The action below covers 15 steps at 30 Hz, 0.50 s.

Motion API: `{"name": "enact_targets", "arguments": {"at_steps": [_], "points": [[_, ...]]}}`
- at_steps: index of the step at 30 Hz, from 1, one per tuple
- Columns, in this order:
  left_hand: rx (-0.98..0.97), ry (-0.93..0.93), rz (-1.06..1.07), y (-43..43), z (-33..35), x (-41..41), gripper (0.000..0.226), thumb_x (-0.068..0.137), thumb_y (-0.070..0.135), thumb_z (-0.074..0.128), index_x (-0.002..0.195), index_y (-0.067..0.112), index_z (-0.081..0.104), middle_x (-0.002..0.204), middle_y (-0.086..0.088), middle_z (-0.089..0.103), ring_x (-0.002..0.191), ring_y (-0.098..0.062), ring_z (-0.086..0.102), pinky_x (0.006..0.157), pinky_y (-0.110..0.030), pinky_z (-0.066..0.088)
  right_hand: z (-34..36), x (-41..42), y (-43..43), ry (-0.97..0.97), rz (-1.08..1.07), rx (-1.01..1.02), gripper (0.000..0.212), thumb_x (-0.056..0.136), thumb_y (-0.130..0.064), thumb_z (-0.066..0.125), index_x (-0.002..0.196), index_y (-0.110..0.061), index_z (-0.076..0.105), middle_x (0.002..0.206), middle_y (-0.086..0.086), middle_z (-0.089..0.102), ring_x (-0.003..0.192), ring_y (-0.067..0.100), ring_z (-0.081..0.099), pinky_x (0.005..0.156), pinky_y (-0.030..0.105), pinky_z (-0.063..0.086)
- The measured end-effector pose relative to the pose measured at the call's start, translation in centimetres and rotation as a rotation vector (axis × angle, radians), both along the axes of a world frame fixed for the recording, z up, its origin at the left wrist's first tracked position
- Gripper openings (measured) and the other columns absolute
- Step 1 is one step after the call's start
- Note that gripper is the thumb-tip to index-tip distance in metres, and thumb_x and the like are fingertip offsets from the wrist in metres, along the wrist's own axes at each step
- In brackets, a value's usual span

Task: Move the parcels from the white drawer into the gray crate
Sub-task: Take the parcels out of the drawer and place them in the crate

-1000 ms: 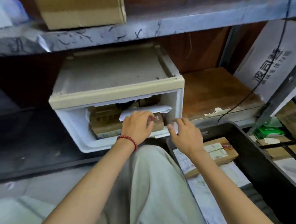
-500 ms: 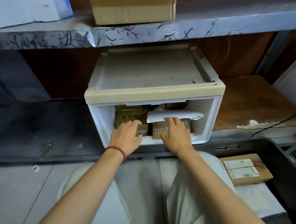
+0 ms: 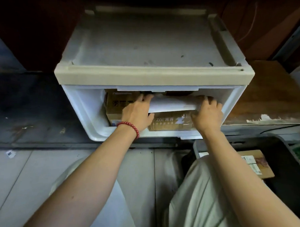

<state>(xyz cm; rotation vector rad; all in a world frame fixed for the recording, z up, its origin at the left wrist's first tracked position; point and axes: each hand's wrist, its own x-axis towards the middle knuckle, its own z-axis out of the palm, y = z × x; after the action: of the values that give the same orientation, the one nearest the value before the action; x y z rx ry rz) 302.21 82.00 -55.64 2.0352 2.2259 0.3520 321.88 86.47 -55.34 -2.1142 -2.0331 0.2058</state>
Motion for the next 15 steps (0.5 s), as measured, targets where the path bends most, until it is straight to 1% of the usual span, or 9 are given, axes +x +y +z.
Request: {"name": "enact_targets", "arguments": {"at_steps": [3, 6, 8, 10, 11, 12, 13, 14, 15], "points": [[-0.033, -0.053, -0.026, 1.3, -0.9, 0.5, 0.061, 0.091, 0.038, 0.057, 0.145, 0.03, 0.03, 0.147, -0.007, 0.036, 0.117, -0.034, 0.053, 0.088, -0.041, 0.048, -0.6, -0.5, 0.9, -0.06, -0.026, -0.029, 0.06, 0.092, -0.028, 0.06, 0.145, -0.017, 0.034, 0.143, 0.016, 0.039, 0.134, 0.037, 0.028, 0.105, 0.047, 0.028], [-0.026, -0.075, -0.068, 2.1, -1.8, 1.5, 0.056, 0.093, 0.04, 0.054, 0.144, 0.032, 0.034, 0.15, -0.007, 0.033, 0.12, -0.034, 0.051, 0.091, -0.041, 0.047, -1.2, -1.2, 1.3, -0.063, -0.024, -0.007, 0.053, 0.093, -0.021, 0.058, 0.142, -0.027, 0.039, 0.14, 0.014, 0.043, 0.133, 0.038, 0.027, 0.103, 0.049, 0.028], [-0.015, -0.119, -0.057, 2.5, -2.3, 1.8, 0.053, 0.094, 0.039, 0.053, 0.144, 0.031, 0.037, 0.151, -0.007, 0.032, 0.124, -0.033, 0.049, 0.095, -0.041, 0.046, -1.5, -1.3, 1.5, -0.057, -0.036, 0.006, 0.055, 0.093, -0.018, 0.057, 0.143, -0.03, 0.038, 0.141, 0.013, 0.042, 0.133, 0.039, 0.027, 0.103, 0.05, 0.029], [0.014, -0.193, -0.031, 2.8, -2.7, 1.8, 0.049, 0.094, 0.034, 0.053, 0.142, 0.031, 0.042, 0.15, -0.007, 0.036, 0.125, -0.032, 0.048, 0.096, -0.042, 0.047, -2.0, -1.3, 1.8, -0.03, -0.034, 0.016, 0.054, 0.094, -0.016, 0.056, 0.144, -0.029, 0.038, 0.143, 0.013, 0.04, 0.134, 0.039, 0.026, 0.102, 0.05, 0.032], [0.033, -0.231, -0.023, 2.8, -2.8, 1.8, 0.048, 0.094, 0.031, 0.054, 0.141, 0.03, 0.045, 0.149, -0.006, 0.037, 0.125, -0.032, 0.048, 0.097, -0.042, 0.047, -2.3, -1.2, 2.1, -0.015, -0.021, 0.032, 0.053, 0.094, -0.013, 0.055, 0.143, -0.028, 0.039, 0.143, 0.012, 0.041, 0.133, 0.04, 0.027, 0.102, 0.048, 0.033], [0.051, -0.265, -0.019, 2.9, -2.8, 1.8, 0.046, 0.094, 0.028, 0.054, 0.139, 0.029, 0.047, 0.147, -0.006, 0.039, 0.124, -0.032, 0.049, 0.097, -0.043, 0.048, -2.8, -1.1, 2.5, -0.003, 0.005, 0.057, 0.052, 0.093, -0.01, 0.054, 0.141, -0.029, 0.042, 0.142, 0.011, 0.043, 0.131, 0.04, 0.03, 0.101, 0.043, 0.031], [0.066, -0.293, -0.018, 2.9, -2.8, 1.9, 0.045, 0.094, 0.025, 0.055, 0.138, 0.029, 0.049, 0.146, -0.005, 0.041, 0.123, -0.031, 0.049, 0.097, -0.043, 0.048, -3.1, -0.9, 2.8, 0.002, 0.04, 0.085, 0.051, 0.092, -0.008, 0.053, 0.137, -0.03, 0.046, 0.14, 0.008, 0.046, 0.129, 0.038, 0.033, 0.098, 0.036, 0.025], [0.081, -0.314, -0.018, 2.8, -2.7, 1.9, 0.045, 0.093, 0.022, 0.055, 0.138, 0.028, 0.05, 0.145, -0.005, 0.042, 0.123, -0.031, 0.049, 0.098, -0.043, 0.047, -3.3, -0.9, 2.9, 0.008, 0.066, 0.108, 0.048, 0.091, -0.008, 0.053, 0.133, -0.031, 0.049, 0.139, 0.006, 0.048, 0.127, 0.037, 0.036, 0.091, 0.03, 0.018], [0.096, -0.333, -0.018, 2.8, -2.6, 1.9, 0.045, 0.093, 0.02, 0.055, 0.137, 0.027, 0.051, 0.145, -0.005, 0.042, 0.123, -0.03, 0.05, 0.099, -0.043, 0.046, -3.4, -0.8, 3.0, 0.025, 0.074, 0.121, 0.046, 0.091, -0.008, 0.053, 0.131, -0.031, 0.051, 0.138, 0.005, 0.049, 0.127, 0.036, 0.037, 0.082, 0.027, 0.015]]}}
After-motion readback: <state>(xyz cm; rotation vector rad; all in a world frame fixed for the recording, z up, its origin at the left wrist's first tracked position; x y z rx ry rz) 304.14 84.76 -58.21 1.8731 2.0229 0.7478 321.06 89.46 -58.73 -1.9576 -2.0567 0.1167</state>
